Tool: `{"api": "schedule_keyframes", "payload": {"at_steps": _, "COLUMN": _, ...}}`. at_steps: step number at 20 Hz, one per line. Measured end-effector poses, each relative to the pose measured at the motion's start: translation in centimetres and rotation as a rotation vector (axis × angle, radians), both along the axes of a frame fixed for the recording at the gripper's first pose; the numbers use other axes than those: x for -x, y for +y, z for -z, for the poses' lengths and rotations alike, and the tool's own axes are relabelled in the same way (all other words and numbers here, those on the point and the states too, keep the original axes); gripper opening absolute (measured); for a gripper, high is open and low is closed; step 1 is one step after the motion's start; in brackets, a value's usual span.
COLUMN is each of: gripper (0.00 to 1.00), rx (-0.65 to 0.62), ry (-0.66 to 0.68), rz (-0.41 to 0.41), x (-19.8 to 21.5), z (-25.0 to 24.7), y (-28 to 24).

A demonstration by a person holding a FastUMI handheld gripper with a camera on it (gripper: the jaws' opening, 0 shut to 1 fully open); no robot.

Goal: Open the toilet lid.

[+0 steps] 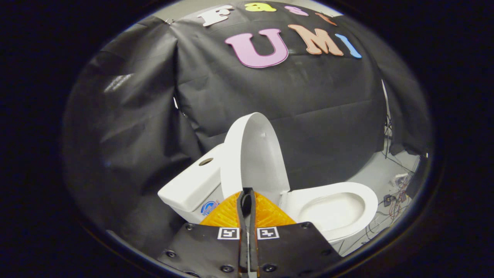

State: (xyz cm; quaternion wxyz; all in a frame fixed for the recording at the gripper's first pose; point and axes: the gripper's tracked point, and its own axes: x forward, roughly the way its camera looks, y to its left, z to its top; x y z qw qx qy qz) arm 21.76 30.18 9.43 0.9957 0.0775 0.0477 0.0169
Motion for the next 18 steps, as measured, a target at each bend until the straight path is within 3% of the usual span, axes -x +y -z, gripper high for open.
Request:
{"api": "schedule_keyframes", "payload": {"at_steps": 12, "gripper": 0.02, "rx": 0.136, "ry": 0.012, "rz": -0.031, "x": -2.4, "z": 0.4, "y": 5.5}}
{"api": "schedule_keyframes", "payload": {"at_steps": 13, "gripper": 0.16, "rx": 0.130, "ry": -0.010, "rz": -0.034, "x": -2.5, "z": 0.1, "y": 5.7}}
{"api": "schedule_keyframes", "payload": {"at_steps": 18, "gripper": 0.16, "rx": 0.116, "ry": -0.005, "rz": -0.053, "x": -2.4, "z": 0.3, "y": 6.0}}
